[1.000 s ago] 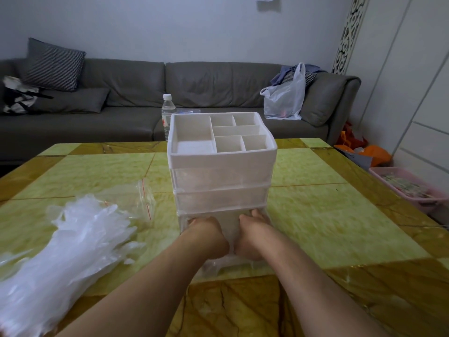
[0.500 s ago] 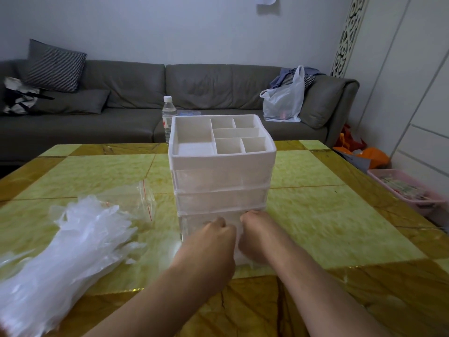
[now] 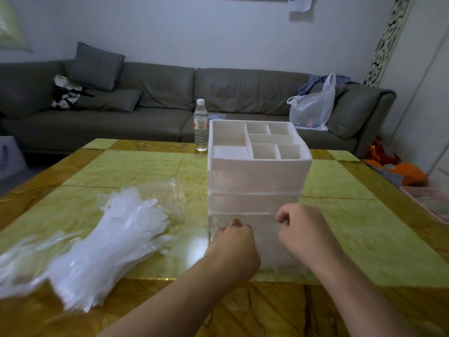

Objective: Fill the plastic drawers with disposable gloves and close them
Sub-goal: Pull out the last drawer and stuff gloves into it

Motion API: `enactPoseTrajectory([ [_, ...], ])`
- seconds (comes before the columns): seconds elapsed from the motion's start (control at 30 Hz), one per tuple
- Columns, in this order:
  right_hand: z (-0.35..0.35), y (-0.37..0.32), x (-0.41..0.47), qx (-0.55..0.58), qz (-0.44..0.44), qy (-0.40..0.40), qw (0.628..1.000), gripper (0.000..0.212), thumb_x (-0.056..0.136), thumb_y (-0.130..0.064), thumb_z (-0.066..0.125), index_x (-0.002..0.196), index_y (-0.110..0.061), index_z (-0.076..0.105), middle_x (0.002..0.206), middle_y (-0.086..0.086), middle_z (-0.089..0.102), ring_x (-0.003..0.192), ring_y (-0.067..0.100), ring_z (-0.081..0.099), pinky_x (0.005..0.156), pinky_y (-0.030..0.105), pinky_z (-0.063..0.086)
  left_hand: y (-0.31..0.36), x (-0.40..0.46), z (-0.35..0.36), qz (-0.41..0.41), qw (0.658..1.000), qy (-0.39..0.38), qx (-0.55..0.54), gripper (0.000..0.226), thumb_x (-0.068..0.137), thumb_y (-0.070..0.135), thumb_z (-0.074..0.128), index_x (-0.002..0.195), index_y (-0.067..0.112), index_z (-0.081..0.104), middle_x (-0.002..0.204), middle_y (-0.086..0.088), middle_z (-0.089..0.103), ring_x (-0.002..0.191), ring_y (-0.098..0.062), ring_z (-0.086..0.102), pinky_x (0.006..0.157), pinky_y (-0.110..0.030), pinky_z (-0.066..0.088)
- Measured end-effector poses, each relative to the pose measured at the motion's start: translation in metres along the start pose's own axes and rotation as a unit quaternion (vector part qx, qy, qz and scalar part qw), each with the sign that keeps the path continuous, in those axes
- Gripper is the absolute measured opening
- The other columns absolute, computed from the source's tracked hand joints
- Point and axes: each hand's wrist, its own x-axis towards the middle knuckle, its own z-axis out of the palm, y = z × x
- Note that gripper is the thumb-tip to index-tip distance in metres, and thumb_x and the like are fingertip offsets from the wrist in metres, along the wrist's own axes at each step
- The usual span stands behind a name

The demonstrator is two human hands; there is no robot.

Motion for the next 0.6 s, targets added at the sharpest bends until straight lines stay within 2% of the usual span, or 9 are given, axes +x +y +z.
enactPoseTrajectory([
  [0.1, -0.009, -0.011, -0.006, 0.022, -0.019, 0.046, 0.999, 0.030, 0.085, 0.000, 0.056, 0.075, -0.021, 0.074, 0.073, -0.001, 0.070, 0.064, 0.014, 0.064, 0.059, 0.030, 0.054, -0.007, -0.033, -0.006, 0.095, 0.987, 0.122, -0.036, 0.033, 0.092, 0.008, 0.053, 0.123, 0.015, 0.060, 0.130, 0.001, 0.051, 0.116, -0.024, 0.054, 0.092, -0.041, 0.054],
  [0.2, -0.007, -0.026, -0.017, 0.029, -0.055, 0.059, 0.996, 0.031, 0.083, 0.001, 0.057, 0.064, -0.022, 0.067, 0.058, -0.006, 0.063, 0.052, 0.013, 0.059, 0.049, 0.037, 0.054, -0.033, -0.074, -0.022, 0.116, 0.969, 0.209, -0.061, 0.025, 0.096, 0.018, 0.053, 0.120, 0.025, 0.052, 0.121, 0.009, 0.049, 0.106, -0.014, 0.052, 0.086, -0.033, 0.052],
  [0.33, 0.000, -0.045, -0.028, 0.029, -0.082, 0.058, 0.994, 0.030, 0.081, 0.000, 0.059, 0.063, -0.023, 0.064, 0.054, -0.007, 0.062, 0.051, 0.014, 0.058, 0.047, 0.042, 0.053, -0.087, -0.108, -0.044, 0.029, 0.956, 0.283, -0.066, 0.024, 0.096, 0.023, 0.056, 0.104, 0.037, 0.038, 0.108, 0.016, 0.046, 0.094, -0.010, 0.053, 0.072, -0.032, 0.049],
  [0.4, 0.006, -0.055, -0.035, 0.033, -0.095, 0.055, 0.993, 0.028, 0.080, -0.002, 0.060, 0.063, -0.024, 0.064, 0.054, -0.008, 0.062, 0.051, 0.013, 0.058, 0.048, 0.039, 0.052, -0.118, -0.118, -0.053, -0.030, 0.945, 0.319, -0.057, 0.024, 0.096, 0.025, 0.060, 0.108, 0.036, 0.041, 0.109, 0.015, 0.047, 0.095, -0.011, 0.052, 0.068, -0.028, 0.046],
  [0.5, 0.016, -0.067, -0.045, 0.041, -0.104, 0.050, 0.992, 0.024, 0.077, -0.004, 0.062, 0.065, -0.024, 0.064, 0.054, -0.008, 0.061, 0.052, 0.013, 0.057, 0.051, 0.039, 0.052, -0.159, -0.124, -0.063, -0.113, 0.931, 0.342, -0.063, 0.024, 0.097, 0.030, 0.062, 0.117, 0.030, 0.049, 0.112, 0.011, 0.051, 0.096, -0.011, 0.055, 0.073, -0.029, 0.048],
  [0.6, 0.026, -0.076, -0.054, 0.043, -0.127, 0.037, 0.990, 0.023, 0.076, -0.003, 0.064, 0.066, -0.023, 0.063, 0.054, -0.008, 0.059, 0.052, 0.008, 0.055, 0.050, 0.035, 0.049, -0.182, -0.120, -0.064, -0.133, 0.934, 0.325, -0.066, 0.007, 0.098, 0.032, 0.060, 0.105, 0.030, 0.058, 0.096, 0.014, 0.059, 0.082, -0.004, 0.056, 0.068, -0.029, 0.052],
])
